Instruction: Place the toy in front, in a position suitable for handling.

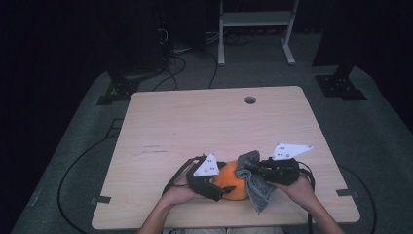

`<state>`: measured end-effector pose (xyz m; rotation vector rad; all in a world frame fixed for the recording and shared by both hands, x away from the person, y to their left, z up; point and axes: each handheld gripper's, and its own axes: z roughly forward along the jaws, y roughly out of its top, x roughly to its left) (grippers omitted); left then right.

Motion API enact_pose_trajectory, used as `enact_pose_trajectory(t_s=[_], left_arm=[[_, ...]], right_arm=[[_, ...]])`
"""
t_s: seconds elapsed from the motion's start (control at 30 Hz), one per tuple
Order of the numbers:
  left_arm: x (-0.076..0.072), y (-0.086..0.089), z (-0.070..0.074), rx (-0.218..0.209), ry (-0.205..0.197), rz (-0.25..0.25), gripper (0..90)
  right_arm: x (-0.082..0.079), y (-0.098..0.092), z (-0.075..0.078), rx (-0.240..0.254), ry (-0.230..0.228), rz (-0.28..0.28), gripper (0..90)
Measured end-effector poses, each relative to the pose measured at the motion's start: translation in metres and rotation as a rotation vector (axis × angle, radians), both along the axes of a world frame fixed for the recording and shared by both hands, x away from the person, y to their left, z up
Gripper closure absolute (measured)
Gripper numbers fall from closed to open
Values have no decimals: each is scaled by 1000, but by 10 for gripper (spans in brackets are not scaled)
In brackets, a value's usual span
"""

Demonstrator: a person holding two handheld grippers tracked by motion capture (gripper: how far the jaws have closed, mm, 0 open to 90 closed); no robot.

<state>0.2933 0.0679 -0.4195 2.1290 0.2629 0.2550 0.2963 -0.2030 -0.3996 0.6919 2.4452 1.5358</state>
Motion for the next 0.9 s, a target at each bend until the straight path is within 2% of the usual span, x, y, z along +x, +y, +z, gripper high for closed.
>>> enact_pose_trajectory(t_s=[0.03, 0.07, 0.17, 0.3, 0.43, 0.5, 0.6, 0.63, 0.67, 0.73, 0.77, 0.8, 0.87, 0.9], left_arm=[[0, 0, 0, 0, 0, 0, 258], [2, 7, -3, 4, 17, 19, 288], [8, 20, -7, -15, 78, 61, 301], [10, 24, -9, -27, 101, 69, 302], [11, 22, -8, -34, 124, 46, 284], [12, 20, -4, -55, 166, 18, 223], [21, 16, 2, -79, 252, 47, 114], [21, 16, 2, -79, 252, 47, 111], [24, 14, 1, -69, 275, 47, 111], [26, 8, -6, -22, 321, 33, 129], [23, 7, -7, -31, 291, 36, 221], [21, 8, -5, -36, 267, 37, 261], [16, 8, 0, -66, 174, 35, 349], [13, 8, 3, -69, 108, 28, 358]], right_arm=[[0, 0, 0, 0, 0, 0, 797], [-3, 8, 3, -1, -21, 23, 797], [-3, 8, 1, 5, -19, 27, 797], [-2, -9, -12, 31, 22, 1, 796], [-3, -27, -25, 30, 71, -34, 795], [-5, -33, -30, 23, 87, -39, 795], [-12, -33, -31, -2, 68, -21, 795], [-13, -33, -30, -5, 64, -18, 795], [-13, -33, -30, -5, 64, -18, 795], [-14, -33, -30, -5, 60, -14, 795], [-14, -32, -29, -11, 58, -20, 795], [-14, -32, -28, -13, 54, -23, 795], [-15, -33, -25, -7, 38, -33, 796], [-16, -32, -23, -6, 31, -31, 796]])
